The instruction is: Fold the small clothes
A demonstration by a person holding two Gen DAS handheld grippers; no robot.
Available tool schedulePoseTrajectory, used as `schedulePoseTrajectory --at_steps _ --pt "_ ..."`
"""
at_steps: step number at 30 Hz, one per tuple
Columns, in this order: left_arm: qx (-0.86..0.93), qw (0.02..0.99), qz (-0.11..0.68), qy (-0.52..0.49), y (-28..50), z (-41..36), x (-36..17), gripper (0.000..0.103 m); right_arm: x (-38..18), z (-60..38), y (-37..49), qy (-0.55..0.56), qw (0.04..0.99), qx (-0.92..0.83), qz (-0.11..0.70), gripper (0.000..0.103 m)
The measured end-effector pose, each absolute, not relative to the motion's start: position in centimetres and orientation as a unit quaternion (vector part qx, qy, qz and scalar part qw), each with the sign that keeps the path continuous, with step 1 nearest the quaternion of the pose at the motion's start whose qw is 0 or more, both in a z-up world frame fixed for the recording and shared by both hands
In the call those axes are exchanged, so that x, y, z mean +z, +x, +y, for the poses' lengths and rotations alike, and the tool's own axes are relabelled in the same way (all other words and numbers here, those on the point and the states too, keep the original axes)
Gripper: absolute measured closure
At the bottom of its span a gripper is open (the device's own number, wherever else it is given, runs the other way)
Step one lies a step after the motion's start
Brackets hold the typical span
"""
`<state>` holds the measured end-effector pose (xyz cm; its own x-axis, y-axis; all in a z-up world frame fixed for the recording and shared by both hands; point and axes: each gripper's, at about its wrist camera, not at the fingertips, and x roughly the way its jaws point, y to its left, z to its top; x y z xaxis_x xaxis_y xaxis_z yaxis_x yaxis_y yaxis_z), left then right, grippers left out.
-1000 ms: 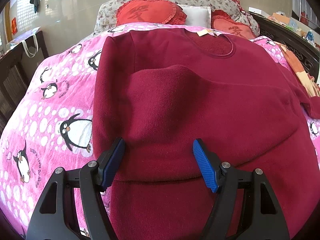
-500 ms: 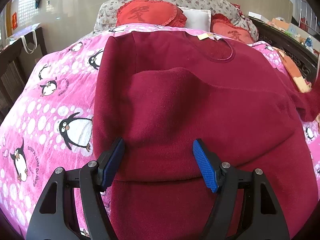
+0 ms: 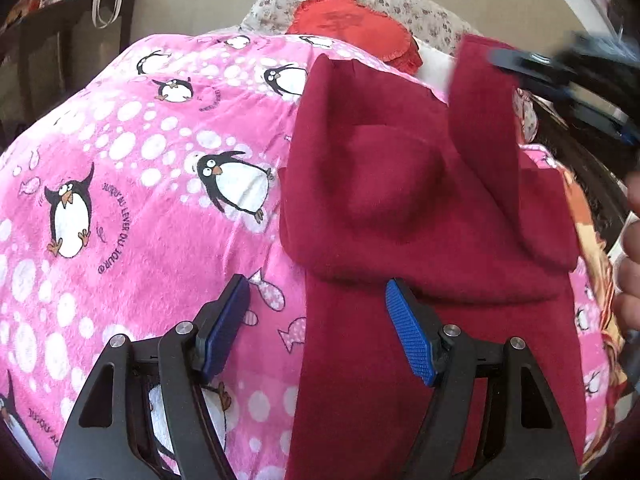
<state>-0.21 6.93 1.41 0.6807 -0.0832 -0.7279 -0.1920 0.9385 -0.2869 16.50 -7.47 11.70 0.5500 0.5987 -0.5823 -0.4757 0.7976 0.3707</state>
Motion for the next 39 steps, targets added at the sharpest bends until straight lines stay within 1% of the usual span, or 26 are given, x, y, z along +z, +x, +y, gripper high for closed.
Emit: schedulePoseTrajectory --at_steps 3,7,9,10,11,12,13,14,15,16,19,21,22,23,25,26,28,29,31,34,35,36,37,39 --pt "0.035 0.901 0.402 -0.157 -0.1 6.3 1.4 0.032 9.9 -5.2 17.8 0.076 0.871 0.298 0.383 0.098" --pt "0.033 0.901 0.402 -0.160 -0.1 6.3 1.3 0.031 8.0 -4.6 18.9 0.078 0.857 0.297 0.414 0.096" --pt "0.033 0.901 0.403 -0.157 -0.3 6.3 1.3 0.029 7.2 -4.0 19.0 0.070 0.853 0.293 0.426 0.093" --pt "0.032 0.901 0.403 -0.156 -0.4 6.3 1.3 0.029 7.1 -4.1 18.9 0.075 0.848 0.303 0.428 0.086" --pt "0.031 0.901 0.404 -0.156 -0.2 6.3 1.3 0.028 7.0 -4.4 18.4 0.080 0.843 0.316 0.428 0.077" --pt "0.031 0.900 0.405 -0.156 0.5 6.4 1.3 0.028 7.2 -4.6 17.8 0.080 0.842 0.322 0.426 0.070" --pt "0.030 0.900 0.405 -0.156 0.5 6.4 1.3 0.027 7.6 -5.0 17.3 0.080 0.843 0.328 0.420 0.057" --pt "0.027 0.900 0.407 -0.156 0.5 6.4 1.2 0.025 7.9 -5.6 16.8 0.083 0.845 0.332 0.411 0.051" --pt "0.023 0.899 0.409 -0.155 0.6 6.3 1.2 0.022 8.4 -6.7 16.2 0.090 0.847 0.337 0.401 0.051" --pt "0.019 0.898 0.411 -0.153 0.8 6.3 1.2 0.021 8.6 -7.8 15.7 0.097 0.846 0.341 0.397 0.051" --pt "0.018 0.898 0.410 -0.158 0.9 6.4 2.0 0.021 8.8 -12.9 13.3 0.100 0.860 0.325 0.380 0.051" --pt "0.020 0.912 0.370 -0.178 1.0 6.9 4.5 0.021 8.8 -16.8 12.0 0.073 0.893 0.260 0.359 0.052" --pt "0.017 0.921 0.346 -0.178 1.3 6.8 5.8 0.021 8.6 -19.0 11.3 0.063 0.909 0.225 0.346 0.061" --pt "0.012 0.931 0.327 -0.163 2.1 6.3 7.2 0.021 8.5 -20.8 11.0 0.064 0.916 0.204 0.340 0.076" --pt "-0.004 0.943 0.309 -0.122 4.7 5.0 9.3 0.022 7.9 -24.8 11.0 0.074 0.925 0.149 0.341 0.085" --pt "-0.014 0.944 0.313 -0.105 6.7 4.3 9.9 0.023 7.8 -26.0 11.2 0.075 0.929 0.128 0.340 0.088" --pt "-0.025 0.939 0.332 -0.088 9.6 3.3 10.2 0.038 7.5 -27.6 12.1 0.067 0.931 0.105 0.343 0.090" --pt "-0.023 0.933 0.348 -0.084 11.5 3.1 9.8 0.040 7.7 -27.9 12.4 0.061 0.932 0.103 0.343 0.090" --pt "-0.004 0.922 0.379 -0.079 13.6 3.1 8.3 0.040 7.6 -27.5 13.4 0.041 0.931 0.106 0.348 0.090" --pt "0.013 0.886 0.452 -0.103 15.0 4.0 3.2 0.040 5.5 -27.4 15.3 0.027 0.916 0.100 0.387 0.090" --pt "0.007 0.898 0.429 -0.097 14.0 4.1 2.1 0.039 3.4 -27.7 16.3 0.019 0.900 0.094 0.425 0.090" --pt "0.001 0.909 0.408 -0.088 13.4 3.9 2.0 0.039 1.9 -27.5 16.4 0.014 0.891 0.096 0.444 0.090" --pt "0.001 0.911 0.403 -0.091 13.2 4.0 2.1 0.039 1.4 -27.4 15.8 0.004 0.901 0.096 0.423 0.090" --pt "-0.001 0.910 0.403 -0.099 13.3 4.2 2.0 0.039 1.3 -26.8 15.6 -0.016 0.904 0.087 0.418 0.090"
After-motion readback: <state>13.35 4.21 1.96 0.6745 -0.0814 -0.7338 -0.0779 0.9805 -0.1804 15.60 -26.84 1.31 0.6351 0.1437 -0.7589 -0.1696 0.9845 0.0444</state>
